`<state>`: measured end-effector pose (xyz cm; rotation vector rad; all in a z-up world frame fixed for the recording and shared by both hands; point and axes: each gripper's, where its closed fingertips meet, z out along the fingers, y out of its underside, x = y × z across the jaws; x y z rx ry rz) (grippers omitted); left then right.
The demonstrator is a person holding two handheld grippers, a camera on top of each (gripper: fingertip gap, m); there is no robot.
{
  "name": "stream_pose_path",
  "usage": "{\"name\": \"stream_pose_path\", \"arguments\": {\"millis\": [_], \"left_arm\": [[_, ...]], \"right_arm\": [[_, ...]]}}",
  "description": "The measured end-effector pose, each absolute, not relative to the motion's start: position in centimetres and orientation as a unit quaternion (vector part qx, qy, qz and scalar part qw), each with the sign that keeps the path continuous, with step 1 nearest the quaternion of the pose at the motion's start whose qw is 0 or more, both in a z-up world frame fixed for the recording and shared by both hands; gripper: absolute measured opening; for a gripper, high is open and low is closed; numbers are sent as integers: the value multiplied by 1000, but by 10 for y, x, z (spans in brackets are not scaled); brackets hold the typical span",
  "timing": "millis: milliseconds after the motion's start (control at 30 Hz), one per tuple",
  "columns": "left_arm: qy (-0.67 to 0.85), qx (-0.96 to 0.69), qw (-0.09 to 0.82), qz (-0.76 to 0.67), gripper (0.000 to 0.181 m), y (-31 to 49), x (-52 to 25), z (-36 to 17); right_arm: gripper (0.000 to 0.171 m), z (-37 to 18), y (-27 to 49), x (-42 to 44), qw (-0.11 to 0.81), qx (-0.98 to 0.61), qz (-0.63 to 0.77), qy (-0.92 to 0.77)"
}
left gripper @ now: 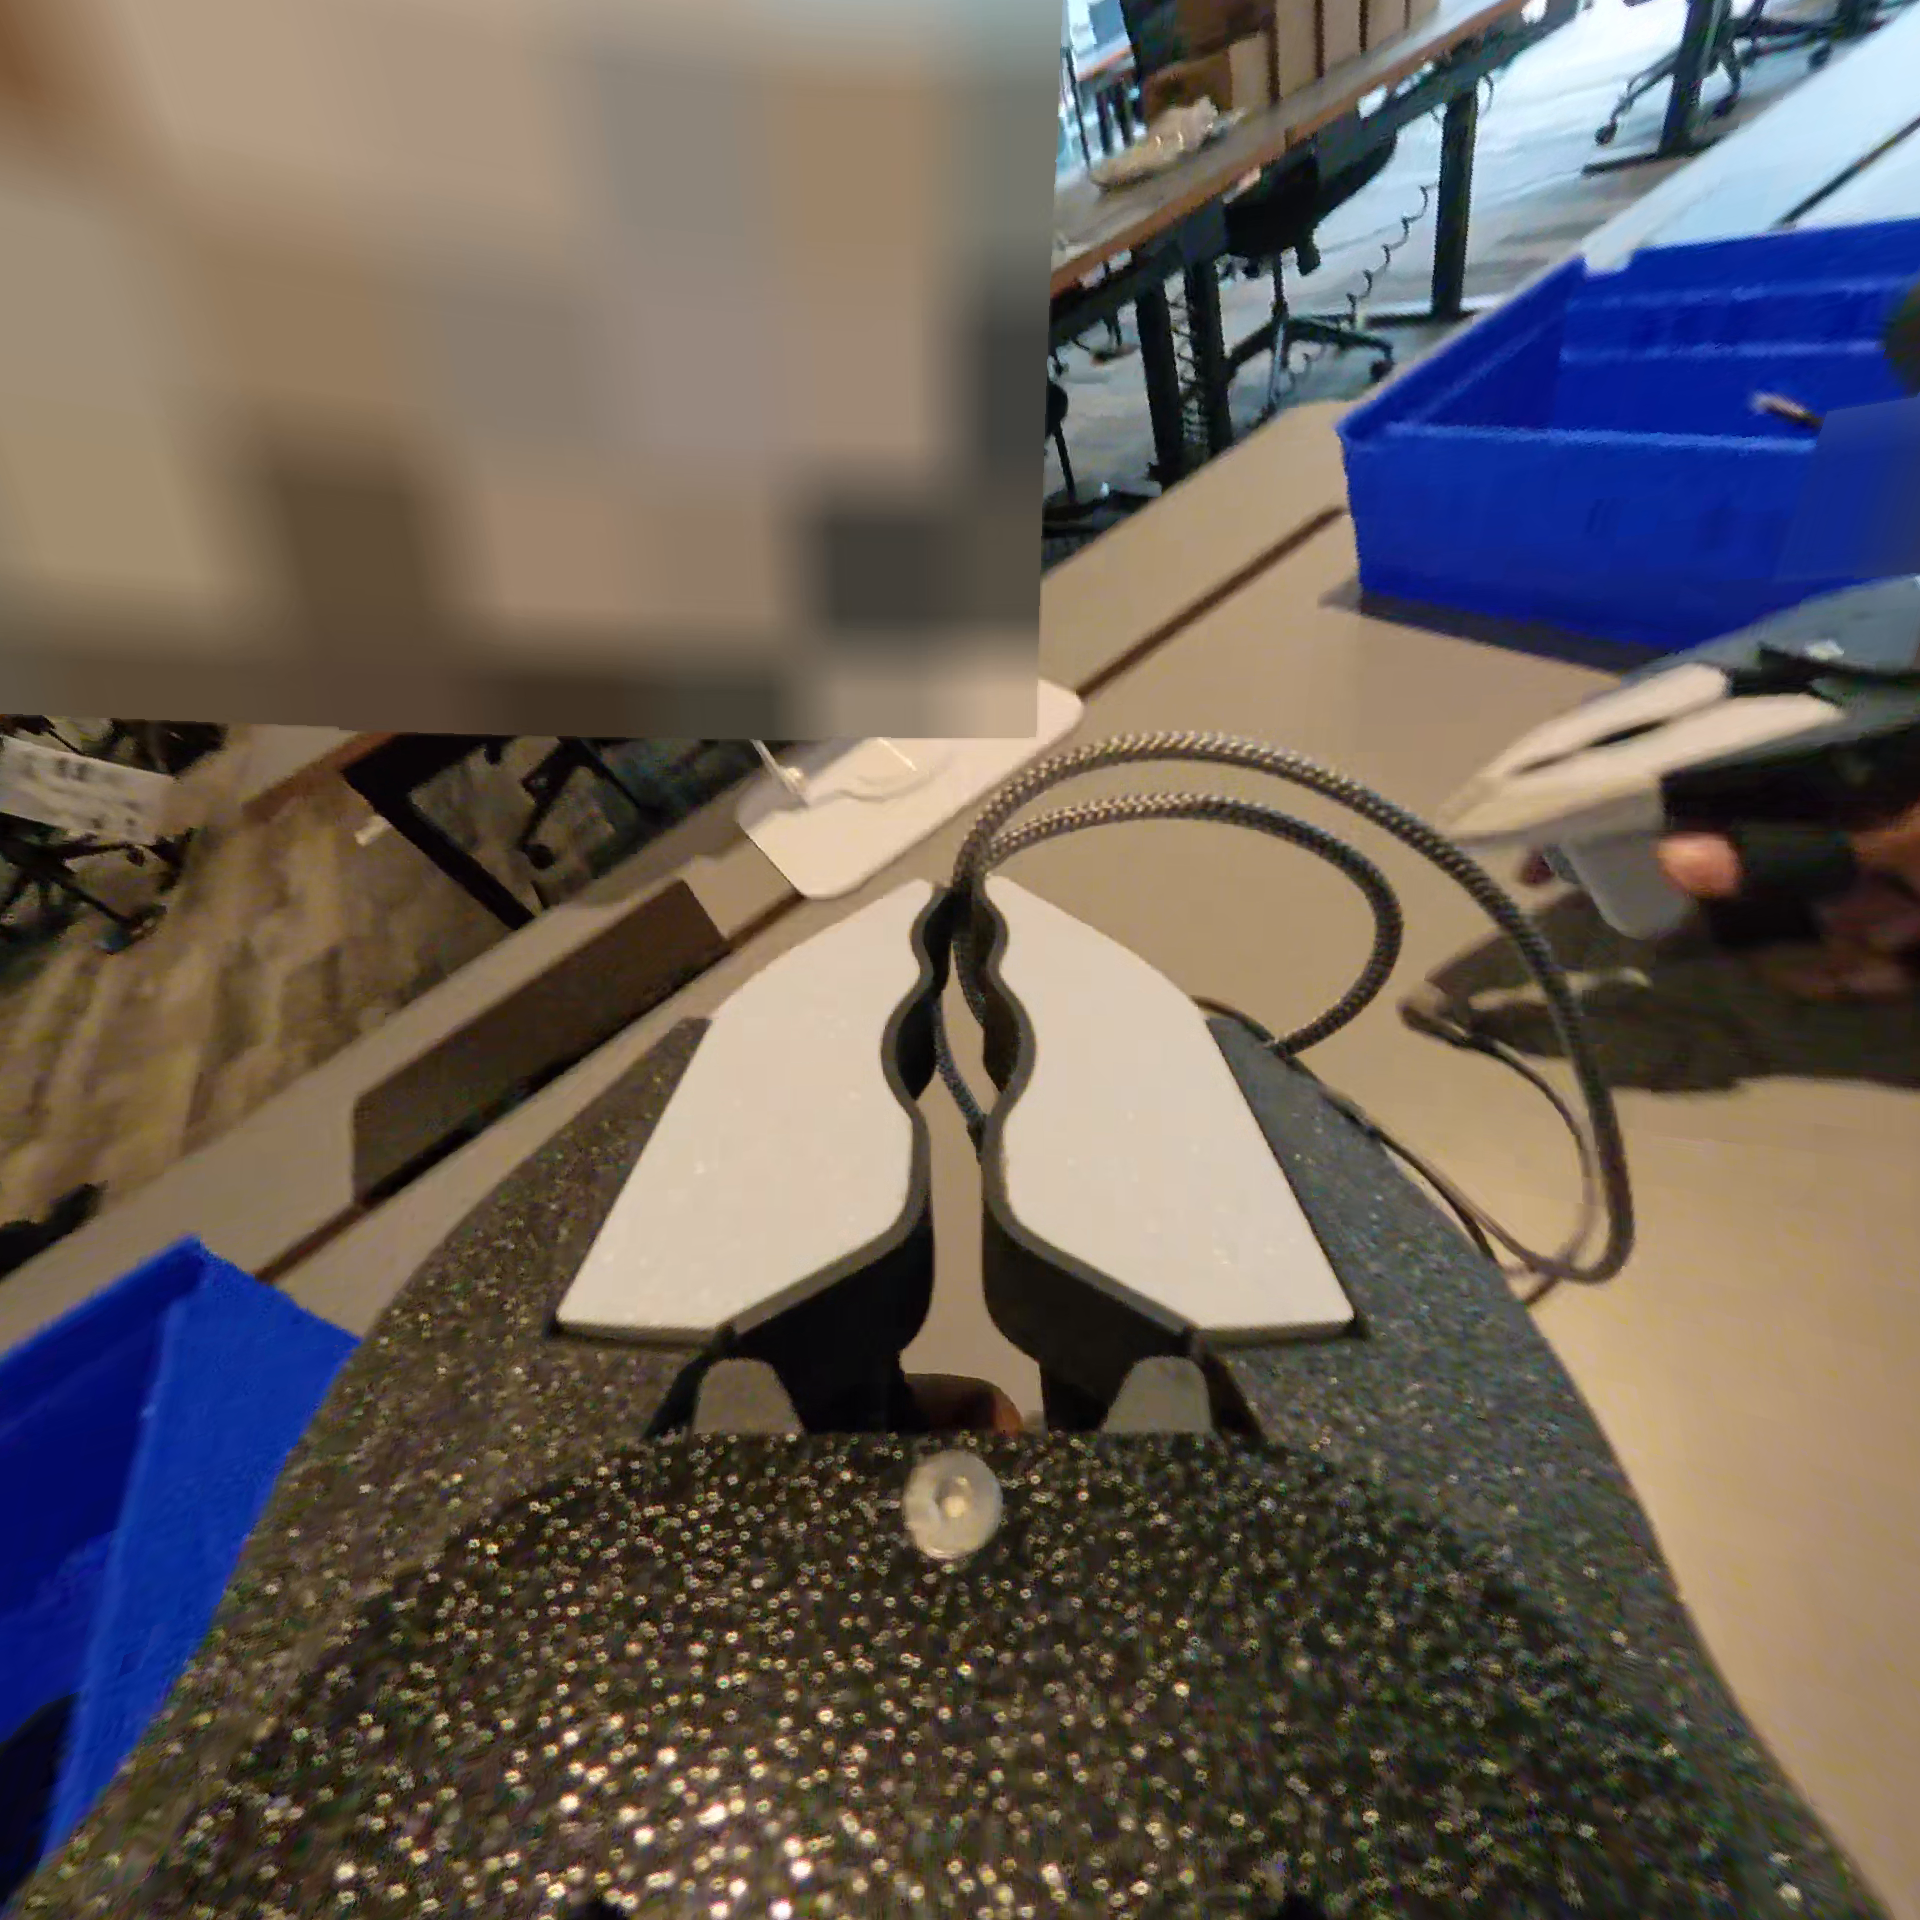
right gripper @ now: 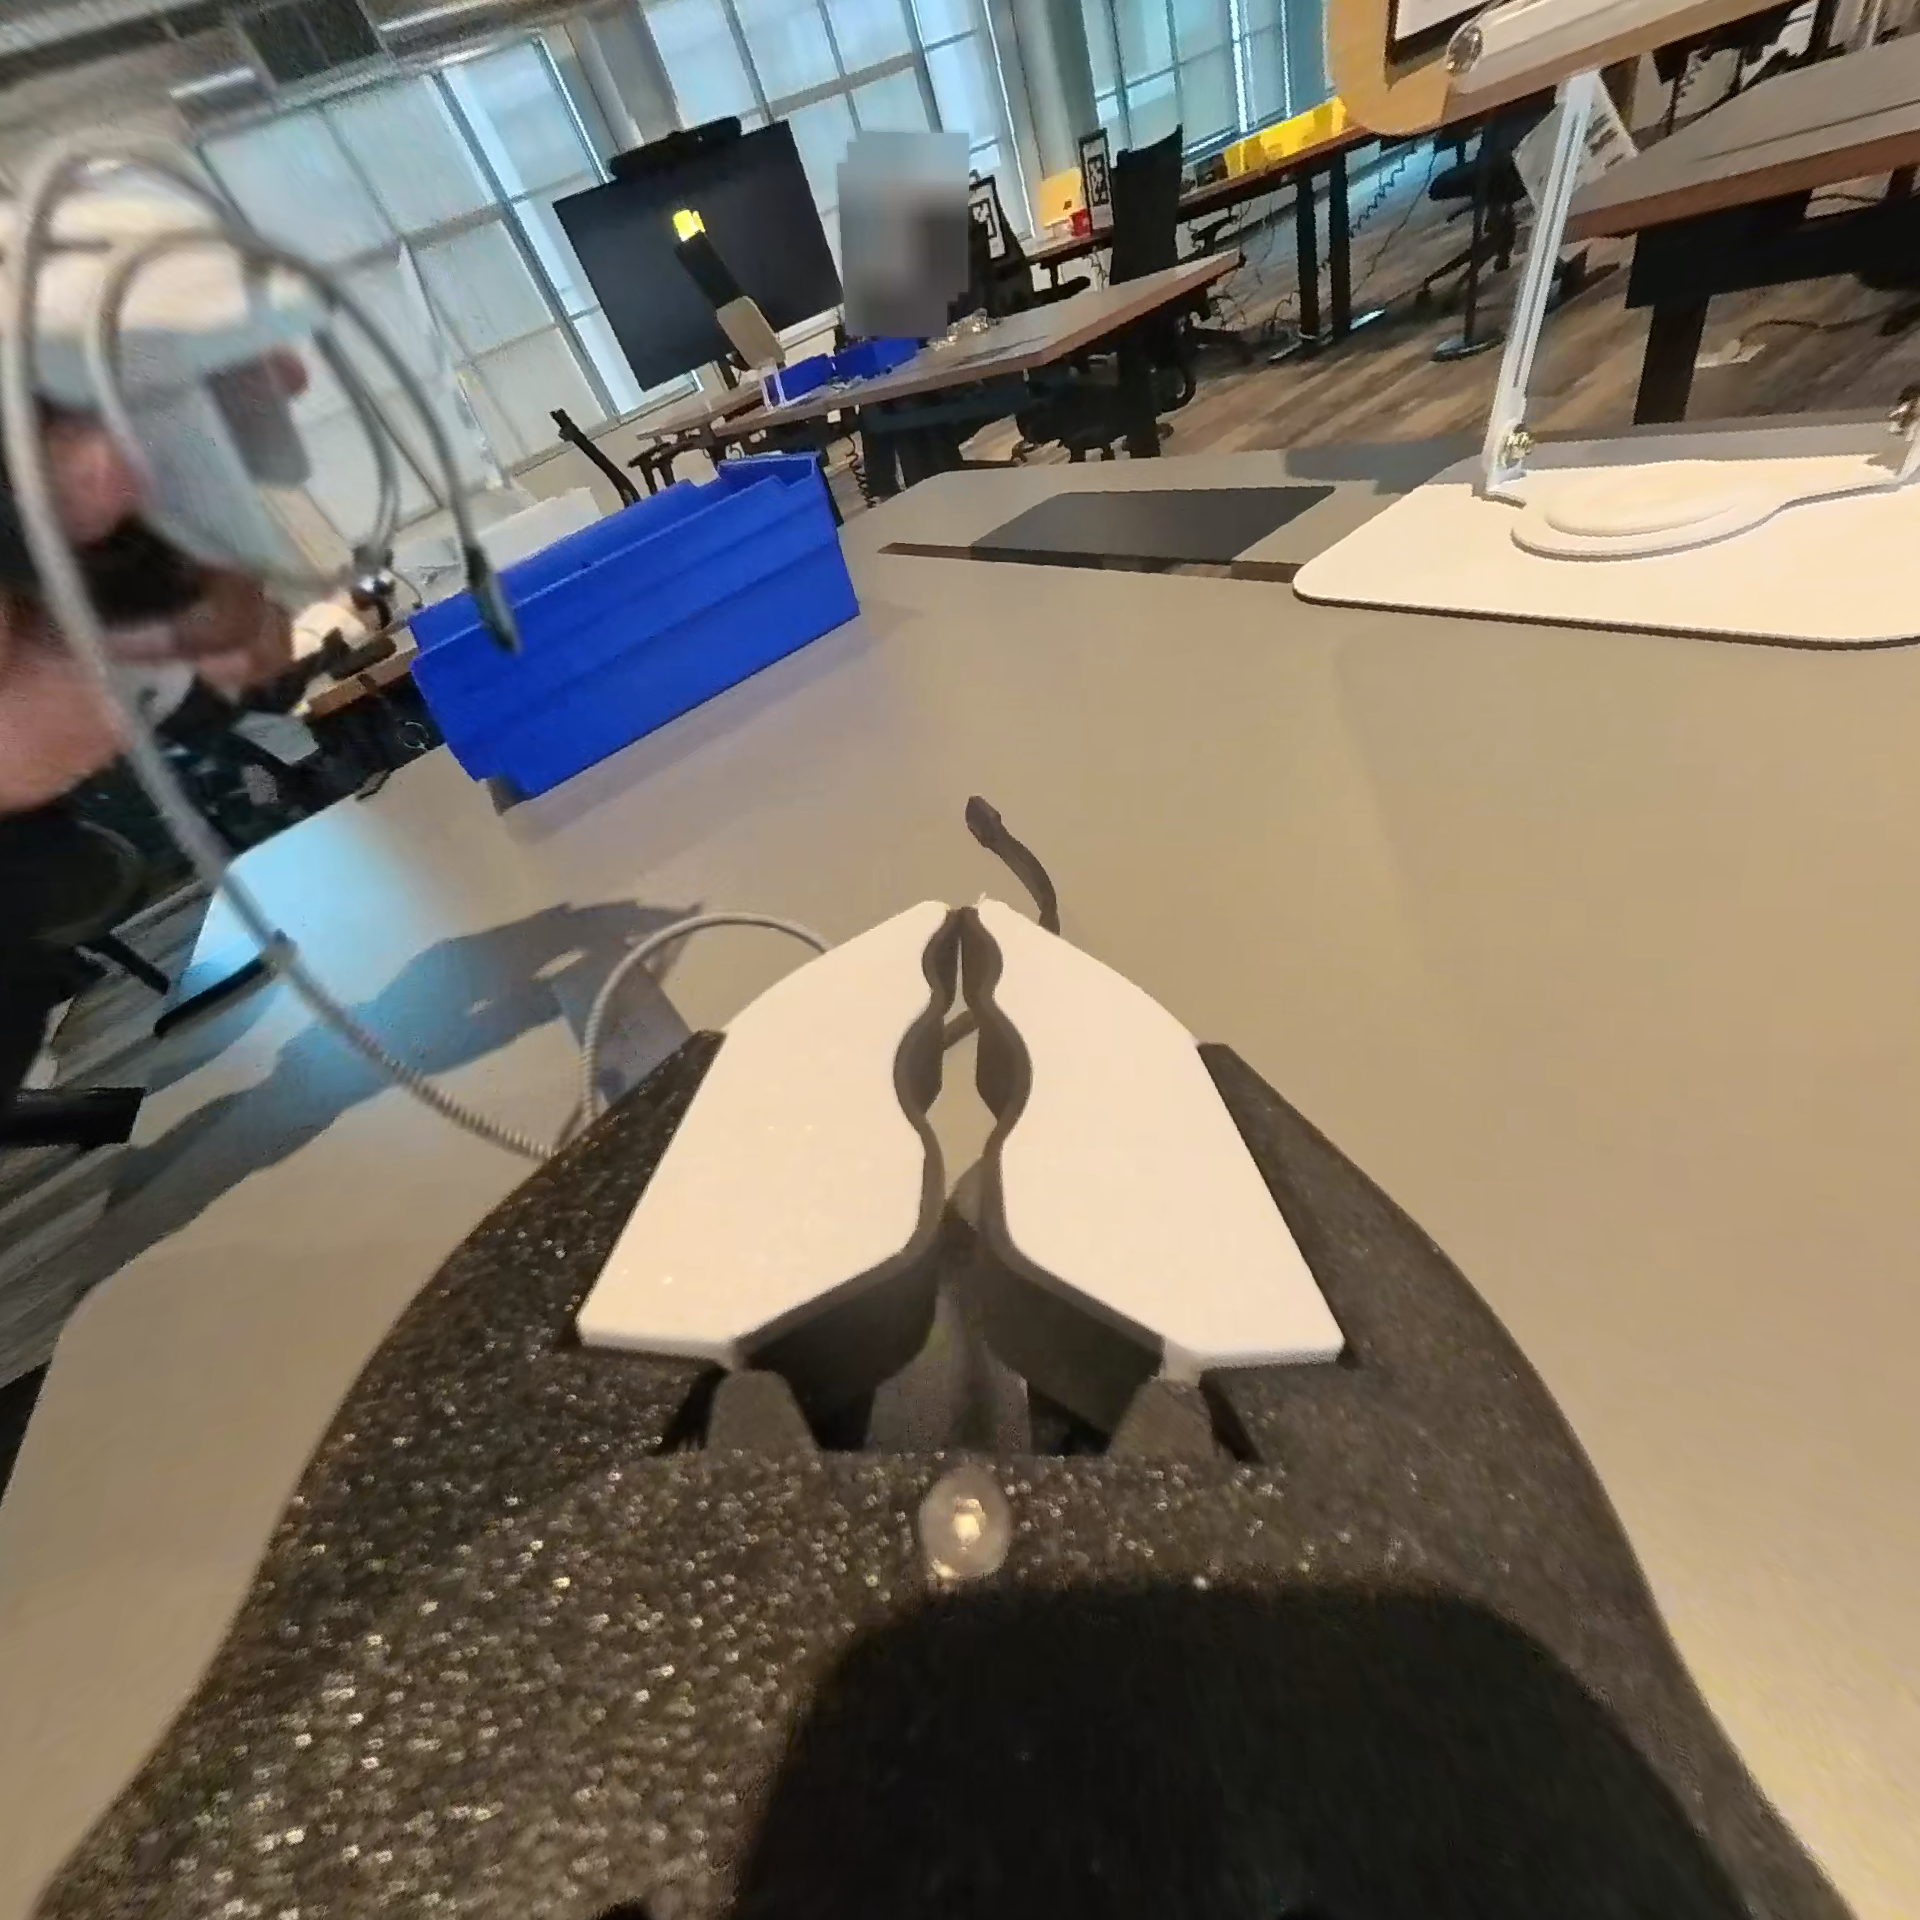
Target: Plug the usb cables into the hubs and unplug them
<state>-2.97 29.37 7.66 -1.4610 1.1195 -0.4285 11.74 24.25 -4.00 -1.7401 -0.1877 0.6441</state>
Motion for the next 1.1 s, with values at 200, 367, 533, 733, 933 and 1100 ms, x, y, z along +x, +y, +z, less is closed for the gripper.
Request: {"name": "stream_pose_path", "arguments": {"millis": [200, 367, 533, 733, 933, 1100], "left_arm": [[507, -627, 546, -227, 3, 235, -42, 34], [537, -625, 496, -273, 3, 201, -50, 0], [623, -553, 505, -224, 4, 171, -50, -37], [633, -558, 507, -175, 27, 166, -64, -56], [603, -637, 464, -121, 29, 177, -110, -69], [547, -682, 451, -180, 28, 170, -114, -62]], "right_arm": [[0, -43, 244, 116, 589, -755, 274, -83], [0, -45, 243, 112, 587, -760, 264, -95], [0, -45, 242, 110, 587, -762, 254, -104], [0, -45, 242, 110, 587, -762, 253, -105], [0, -47, 237, 110, 582, -769, 240, -112], [0, -39, 221, 73, 554, -774, 243, -187]]}}
